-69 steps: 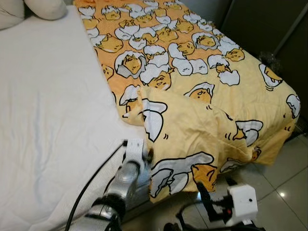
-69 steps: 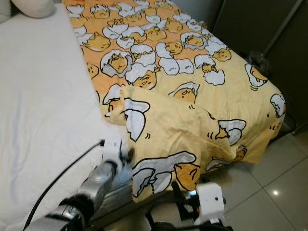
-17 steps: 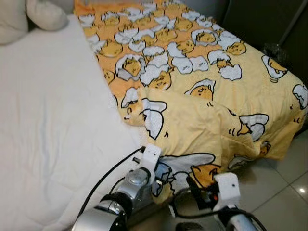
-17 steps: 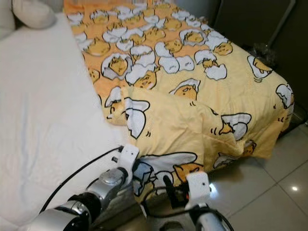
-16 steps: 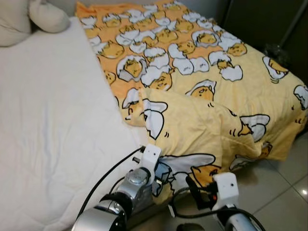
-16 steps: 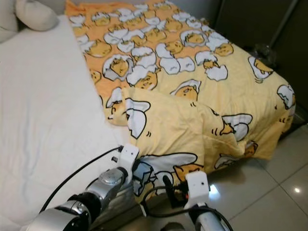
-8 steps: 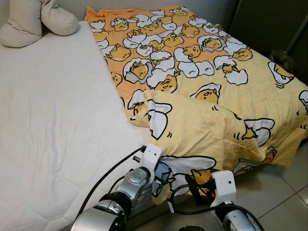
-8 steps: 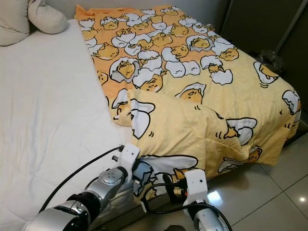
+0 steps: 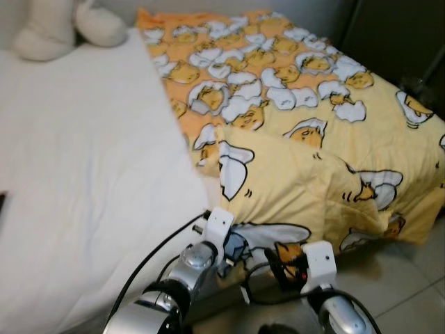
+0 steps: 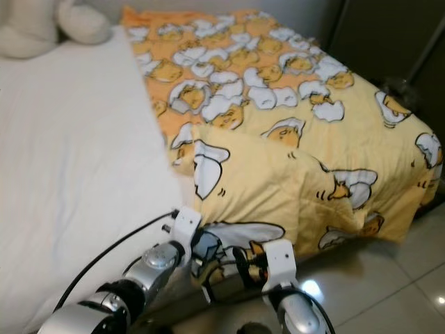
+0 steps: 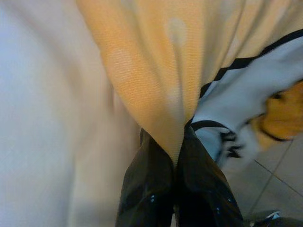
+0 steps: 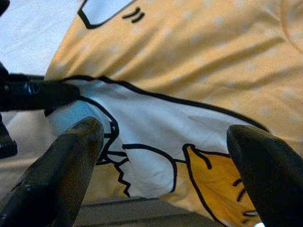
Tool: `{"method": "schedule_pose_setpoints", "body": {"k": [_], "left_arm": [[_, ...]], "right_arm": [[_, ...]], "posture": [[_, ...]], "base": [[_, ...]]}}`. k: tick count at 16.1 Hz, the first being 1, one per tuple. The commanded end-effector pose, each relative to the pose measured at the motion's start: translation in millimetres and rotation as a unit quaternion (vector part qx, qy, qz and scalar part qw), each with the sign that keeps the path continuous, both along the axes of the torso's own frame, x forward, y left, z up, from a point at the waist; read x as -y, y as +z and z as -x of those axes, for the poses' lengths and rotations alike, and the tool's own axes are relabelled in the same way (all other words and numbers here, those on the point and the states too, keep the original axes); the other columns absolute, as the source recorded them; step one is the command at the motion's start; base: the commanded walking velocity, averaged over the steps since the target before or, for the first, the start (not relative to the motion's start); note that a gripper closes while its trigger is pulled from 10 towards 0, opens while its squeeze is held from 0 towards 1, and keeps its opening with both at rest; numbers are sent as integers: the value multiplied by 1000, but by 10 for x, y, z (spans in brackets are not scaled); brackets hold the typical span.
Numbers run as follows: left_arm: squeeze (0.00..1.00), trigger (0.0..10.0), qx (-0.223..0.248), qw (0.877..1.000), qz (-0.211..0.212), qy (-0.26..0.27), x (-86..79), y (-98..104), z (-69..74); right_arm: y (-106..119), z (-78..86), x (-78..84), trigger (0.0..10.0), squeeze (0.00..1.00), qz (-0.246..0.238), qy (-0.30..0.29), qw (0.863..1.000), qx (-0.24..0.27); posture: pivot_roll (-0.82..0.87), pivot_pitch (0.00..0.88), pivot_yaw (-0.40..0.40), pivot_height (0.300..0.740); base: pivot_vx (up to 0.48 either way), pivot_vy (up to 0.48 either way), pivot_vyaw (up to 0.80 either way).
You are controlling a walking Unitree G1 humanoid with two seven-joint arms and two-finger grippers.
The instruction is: Clean up the room
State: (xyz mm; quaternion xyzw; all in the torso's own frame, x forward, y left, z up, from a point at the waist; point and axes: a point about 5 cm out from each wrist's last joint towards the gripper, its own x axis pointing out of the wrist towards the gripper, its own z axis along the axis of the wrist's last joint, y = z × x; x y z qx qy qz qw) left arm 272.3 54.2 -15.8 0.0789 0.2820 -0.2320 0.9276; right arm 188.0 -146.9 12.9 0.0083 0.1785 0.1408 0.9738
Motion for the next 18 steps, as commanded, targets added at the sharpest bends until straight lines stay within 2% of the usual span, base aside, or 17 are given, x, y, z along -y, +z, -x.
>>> {"method": "schedule_pose_setpoints", "body": {"k": [1,5,6,8,9,11,14,16,17,18], "left_arm": [[0,10000,-18,1000,10,-8,36,-74,104],[0,10000,-41,998,32,-27,173,-110,200],[0,10000,-96,991,65,-60,311,-174,341],[0,10000,-146,981,85,-96,439,-239,508],[0,10000,-146,981,85,-96,439,-239,508],[0,10000,-175,974,82,-118,522,-286,633],[0,10000,-214,960,112,-143,653,-301,770],[0,10000,-246,943,155,-159,750,-280,847],[0,10000,-264,930,179,-181,832,-256,907],[0,10000,-266,927,182,-194,866,-245,929]], "right_arm": [[-47,33,30,10000,0,2,-1,1000,-8],[-58,35,39,10000,0,5,7,1000,-10],[-63,45,50,10000,0,8,13,1000,-11],[-63,57,67,10000,0,11,18,1000,-12],[-63,57,67,10000,0,11,18,1000,-12],[-61,62,91,10000,0,16,22,1000,-14],[-52,82,129,10000,0,22,25,999,-16],[-57,108,134,10000,0,23,30,999,-20],[-63,126,137,10000,0,24,34,999,-24],[-62,134,138,10000,0,24,35,999,-25]], "posture": [[-146,0,39,740],[-137,0,25,740],[-134,0,18,740],[-142,0,6,740],[-142,0,6,740],[-148,0,0,740],[-157,0,-6,740],[-158,0,-11,740],[-159,0,-13,740],[-158,0,-15,740]], "base": [[-476,0,0],[0,0,0],[0,0,0],[0,0,0],[0,0,0],[0,0,0],[0,0,0],[0,0,0],[0,0,0],[0,0,0]]}}
